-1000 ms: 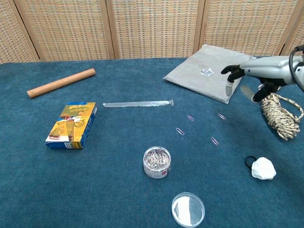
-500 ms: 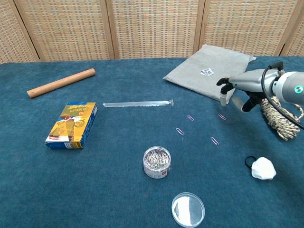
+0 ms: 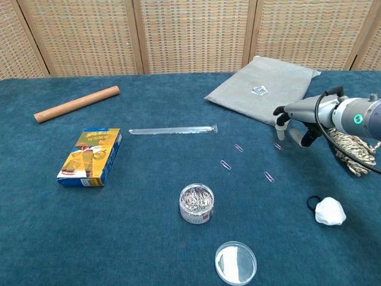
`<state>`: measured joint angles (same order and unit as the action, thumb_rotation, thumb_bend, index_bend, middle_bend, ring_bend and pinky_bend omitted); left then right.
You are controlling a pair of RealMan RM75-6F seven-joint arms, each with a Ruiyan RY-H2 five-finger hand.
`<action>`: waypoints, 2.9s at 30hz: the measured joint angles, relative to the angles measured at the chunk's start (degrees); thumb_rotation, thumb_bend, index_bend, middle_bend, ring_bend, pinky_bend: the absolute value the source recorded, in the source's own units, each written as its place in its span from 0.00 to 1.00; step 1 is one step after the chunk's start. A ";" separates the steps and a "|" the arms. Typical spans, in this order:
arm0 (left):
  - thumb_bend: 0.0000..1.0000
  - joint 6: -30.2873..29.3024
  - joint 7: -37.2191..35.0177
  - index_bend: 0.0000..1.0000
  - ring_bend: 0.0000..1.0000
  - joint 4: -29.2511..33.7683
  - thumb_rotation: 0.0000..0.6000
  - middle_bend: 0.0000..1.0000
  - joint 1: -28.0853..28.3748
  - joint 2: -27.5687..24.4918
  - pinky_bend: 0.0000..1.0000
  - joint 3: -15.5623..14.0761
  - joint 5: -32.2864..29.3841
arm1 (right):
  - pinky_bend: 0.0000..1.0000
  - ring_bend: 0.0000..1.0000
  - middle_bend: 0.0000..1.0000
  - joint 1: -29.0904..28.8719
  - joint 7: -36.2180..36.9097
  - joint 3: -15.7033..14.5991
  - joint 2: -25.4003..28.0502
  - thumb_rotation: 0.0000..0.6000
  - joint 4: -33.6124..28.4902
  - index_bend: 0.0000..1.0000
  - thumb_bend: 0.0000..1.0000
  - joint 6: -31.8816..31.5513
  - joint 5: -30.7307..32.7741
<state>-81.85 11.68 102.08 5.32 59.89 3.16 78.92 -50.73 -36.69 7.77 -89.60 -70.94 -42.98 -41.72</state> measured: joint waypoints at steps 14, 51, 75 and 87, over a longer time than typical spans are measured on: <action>0.00 -0.48 -0.16 0.00 0.00 -0.01 1.00 0.00 -0.07 -0.06 0.00 -0.15 0.32 | 0.00 0.00 0.00 -1.66 -2.08 -2.21 0.47 1.00 -4.49 0.38 0.75 -1.13 0.48; 0.00 -0.10 -1.32 0.00 0.00 -0.24 1.00 0.00 0.17 -0.49 0.00 -0.07 -0.23 | 0.00 0.00 0.00 -0.54 4.85 -0.12 -4.63 1.00 2.22 0.49 0.30 -3.92 -5.36; 0.00 0.44 -1.21 0.00 0.00 -0.60 1.00 0.00 0.45 -0.27 0.00 -0.02 -0.86 | 0.00 0.00 0.00 -1.45 3.25 0.13 -7.08 1.00 6.66 0.49 0.30 -0.78 -2.30; 0.00 0.70 -0.87 0.00 0.00 -0.65 1.00 0.00 0.63 -0.07 0.00 0.03 -1.29 | 0.00 0.00 0.00 -1.55 4.15 0.00 -8.01 1.00 8.33 0.66 0.39 -0.22 -3.43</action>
<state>-81.15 10.81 101.43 5.95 59.82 3.19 77.63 -52.28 -32.54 7.77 -97.62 -62.60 -43.20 -45.16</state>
